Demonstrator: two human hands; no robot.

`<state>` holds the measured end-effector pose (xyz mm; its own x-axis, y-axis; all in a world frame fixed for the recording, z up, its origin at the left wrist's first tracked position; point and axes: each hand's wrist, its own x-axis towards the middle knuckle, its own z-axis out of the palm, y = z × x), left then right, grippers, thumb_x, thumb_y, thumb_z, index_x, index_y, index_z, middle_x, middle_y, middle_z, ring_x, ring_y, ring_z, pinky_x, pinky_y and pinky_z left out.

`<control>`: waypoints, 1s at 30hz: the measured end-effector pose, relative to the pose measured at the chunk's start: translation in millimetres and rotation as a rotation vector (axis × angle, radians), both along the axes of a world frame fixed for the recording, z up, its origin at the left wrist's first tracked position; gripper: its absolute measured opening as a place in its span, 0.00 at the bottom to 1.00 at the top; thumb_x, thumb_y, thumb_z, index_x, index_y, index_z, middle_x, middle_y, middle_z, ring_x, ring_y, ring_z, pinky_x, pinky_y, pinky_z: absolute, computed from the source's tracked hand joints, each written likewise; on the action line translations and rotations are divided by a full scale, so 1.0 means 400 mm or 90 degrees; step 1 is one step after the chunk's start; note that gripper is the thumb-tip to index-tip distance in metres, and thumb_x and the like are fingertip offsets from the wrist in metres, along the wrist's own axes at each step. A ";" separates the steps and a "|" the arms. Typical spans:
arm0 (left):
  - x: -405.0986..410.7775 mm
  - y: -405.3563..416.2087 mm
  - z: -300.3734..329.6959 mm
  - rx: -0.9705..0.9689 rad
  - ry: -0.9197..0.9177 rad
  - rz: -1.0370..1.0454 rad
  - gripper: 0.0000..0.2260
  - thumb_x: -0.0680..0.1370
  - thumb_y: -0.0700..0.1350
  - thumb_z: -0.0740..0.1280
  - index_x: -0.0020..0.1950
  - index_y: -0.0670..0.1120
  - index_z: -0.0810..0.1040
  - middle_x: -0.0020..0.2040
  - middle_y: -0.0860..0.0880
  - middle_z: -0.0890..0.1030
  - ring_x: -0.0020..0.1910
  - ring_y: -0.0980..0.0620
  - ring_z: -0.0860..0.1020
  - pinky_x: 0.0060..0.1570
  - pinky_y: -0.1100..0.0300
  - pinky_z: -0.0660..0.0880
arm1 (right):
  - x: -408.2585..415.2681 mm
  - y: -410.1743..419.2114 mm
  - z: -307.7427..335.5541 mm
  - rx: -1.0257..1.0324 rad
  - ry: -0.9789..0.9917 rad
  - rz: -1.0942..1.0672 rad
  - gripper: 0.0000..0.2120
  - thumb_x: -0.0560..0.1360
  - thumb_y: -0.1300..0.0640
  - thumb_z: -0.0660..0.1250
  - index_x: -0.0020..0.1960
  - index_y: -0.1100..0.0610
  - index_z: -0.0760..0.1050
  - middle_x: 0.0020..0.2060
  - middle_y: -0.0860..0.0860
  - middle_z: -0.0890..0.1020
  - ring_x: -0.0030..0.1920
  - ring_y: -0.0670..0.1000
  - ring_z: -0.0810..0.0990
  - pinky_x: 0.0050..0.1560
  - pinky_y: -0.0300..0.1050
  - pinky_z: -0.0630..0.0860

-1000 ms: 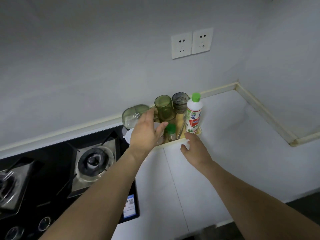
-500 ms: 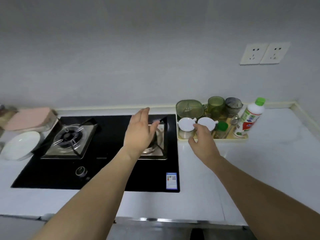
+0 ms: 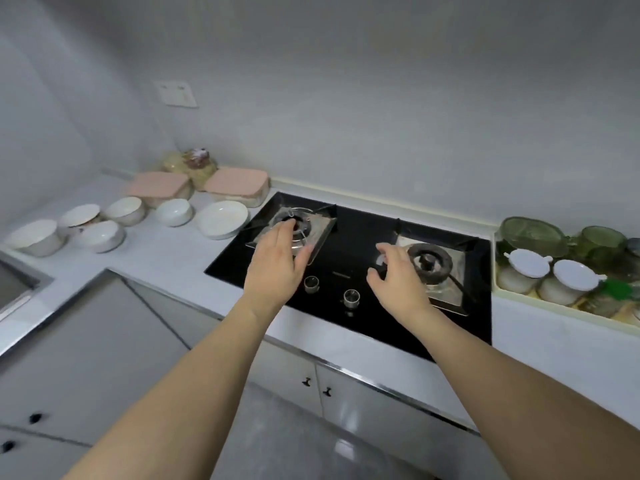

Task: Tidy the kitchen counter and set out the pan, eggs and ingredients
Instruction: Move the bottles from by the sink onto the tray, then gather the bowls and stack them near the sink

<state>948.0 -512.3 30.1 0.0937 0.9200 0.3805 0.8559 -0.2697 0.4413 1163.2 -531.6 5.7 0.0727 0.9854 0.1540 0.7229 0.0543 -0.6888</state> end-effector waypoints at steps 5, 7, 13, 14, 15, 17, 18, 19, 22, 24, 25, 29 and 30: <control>-0.249 -0.093 0.009 -0.013 -0.017 0.119 0.25 0.81 0.52 0.61 0.73 0.41 0.64 0.69 0.43 0.71 0.69 0.44 0.68 0.68 0.53 0.63 | -0.248 -0.008 0.016 0.000 0.014 0.127 0.23 0.78 0.56 0.62 0.72 0.55 0.63 0.69 0.51 0.66 0.68 0.50 0.68 0.66 0.43 0.68; -0.336 -0.132 0.011 -0.023 -0.030 0.170 0.25 0.81 0.53 0.60 0.74 0.41 0.63 0.71 0.43 0.69 0.70 0.44 0.66 0.69 0.53 0.62 | -0.341 -0.008 0.025 0.000 0.019 0.178 0.23 0.78 0.56 0.62 0.72 0.55 0.63 0.69 0.50 0.66 0.68 0.49 0.68 0.67 0.44 0.68; -0.538 -0.190 -0.013 -0.047 -0.075 0.267 0.25 0.82 0.52 0.58 0.74 0.40 0.63 0.72 0.44 0.67 0.72 0.46 0.64 0.70 0.53 0.61 | -0.555 0.015 0.021 -0.026 0.007 0.273 0.24 0.78 0.56 0.62 0.72 0.54 0.63 0.70 0.49 0.66 0.68 0.49 0.67 0.66 0.43 0.66; -0.562 -0.193 -0.017 -0.053 -0.078 0.279 0.24 0.82 0.52 0.58 0.74 0.40 0.63 0.72 0.44 0.67 0.71 0.46 0.64 0.70 0.54 0.61 | -0.582 0.023 0.019 -0.029 0.005 0.282 0.24 0.78 0.56 0.62 0.72 0.54 0.62 0.70 0.49 0.66 0.68 0.49 0.67 0.66 0.43 0.67; -0.588 -0.193 -0.021 -0.056 -0.081 0.290 0.24 0.82 0.52 0.59 0.74 0.39 0.63 0.71 0.44 0.68 0.71 0.46 0.65 0.69 0.55 0.61 | -0.610 0.032 0.019 -0.033 0.004 0.293 0.24 0.78 0.56 0.62 0.72 0.54 0.62 0.69 0.49 0.66 0.68 0.49 0.68 0.65 0.43 0.67; -0.644 -0.177 -0.031 -0.058 -0.088 0.310 0.24 0.82 0.51 0.59 0.73 0.39 0.64 0.71 0.43 0.68 0.70 0.45 0.66 0.68 0.56 0.61 | -0.672 0.061 0.014 -0.040 0.008 0.312 0.23 0.78 0.56 0.62 0.72 0.55 0.62 0.69 0.49 0.66 0.67 0.48 0.68 0.62 0.40 0.67; -0.670 -0.160 -0.034 -0.057 -0.091 0.317 0.24 0.82 0.51 0.60 0.73 0.38 0.64 0.71 0.42 0.69 0.70 0.45 0.66 0.68 0.56 0.61 | -0.701 0.081 0.012 -0.041 0.008 0.317 0.23 0.78 0.56 0.61 0.72 0.55 0.63 0.69 0.49 0.66 0.66 0.48 0.69 0.62 0.39 0.67; -0.688 -0.146 -0.036 -0.056 -0.096 0.321 0.23 0.82 0.50 0.60 0.73 0.38 0.64 0.70 0.42 0.69 0.70 0.45 0.67 0.67 0.56 0.61 | -0.721 0.094 0.012 -0.039 0.006 0.321 0.23 0.78 0.56 0.61 0.72 0.55 0.63 0.69 0.49 0.66 0.66 0.48 0.69 0.62 0.40 0.67; -0.763 -0.052 -0.047 -0.053 -0.115 0.326 0.23 0.82 0.49 0.60 0.73 0.38 0.64 0.70 0.42 0.69 0.69 0.45 0.66 0.67 0.57 0.61 | -0.807 0.190 -0.002 -0.046 0.010 0.328 0.23 0.78 0.55 0.62 0.72 0.56 0.63 0.69 0.50 0.66 0.67 0.48 0.68 0.64 0.41 0.67; -0.789 -0.003 -0.045 -0.057 -0.119 0.322 0.24 0.82 0.50 0.60 0.74 0.39 0.63 0.71 0.42 0.68 0.70 0.45 0.65 0.68 0.55 0.61 | -0.841 0.240 0.001 -0.047 0.014 0.327 0.23 0.78 0.56 0.62 0.72 0.56 0.62 0.69 0.50 0.66 0.66 0.48 0.68 0.64 0.40 0.65; -0.826 0.048 -0.045 -0.062 -0.116 0.318 0.24 0.82 0.51 0.59 0.74 0.40 0.63 0.71 0.42 0.68 0.70 0.45 0.65 0.68 0.55 0.61 | -0.882 0.294 0.000 -0.049 0.020 0.323 0.23 0.78 0.56 0.61 0.72 0.57 0.62 0.69 0.50 0.66 0.66 0.49 0.68 0.64 0.40 0.65; -0.925 0.188 -0.020 -0.059 -0.086 0.309 0.23 0.82 0.50 0.60 0.73 0.39 0.65 0.70 0.42 0.70 0.69 0.44 0.67 0.66 0.55 0.62 | -0.991 0.435 0.017 -0.044 0.034 0.307 0.22 0.78 0.56 0.61 0.71 0.57 0.63 0.68 0.51 0.68 0.65 0.50 0.69 0.66 0.45 0.67; -0.958 0.226 -0.010 -0.053 -0.087 0.314 0.23 0.81 0.50 0.61 0.72 0.39 0.65 0.69 0.42 0.70 0.68 0.44 0.67 0.65 0.55 0.63 | -1.026 0.472 0.020 -0.044 0.039 0.305 0.22 0.78 0.56 0.61 0.71 0.56 0.64 0.68 0.51 0.68 0.65 0.50 0.69 0.65 0.44 0.67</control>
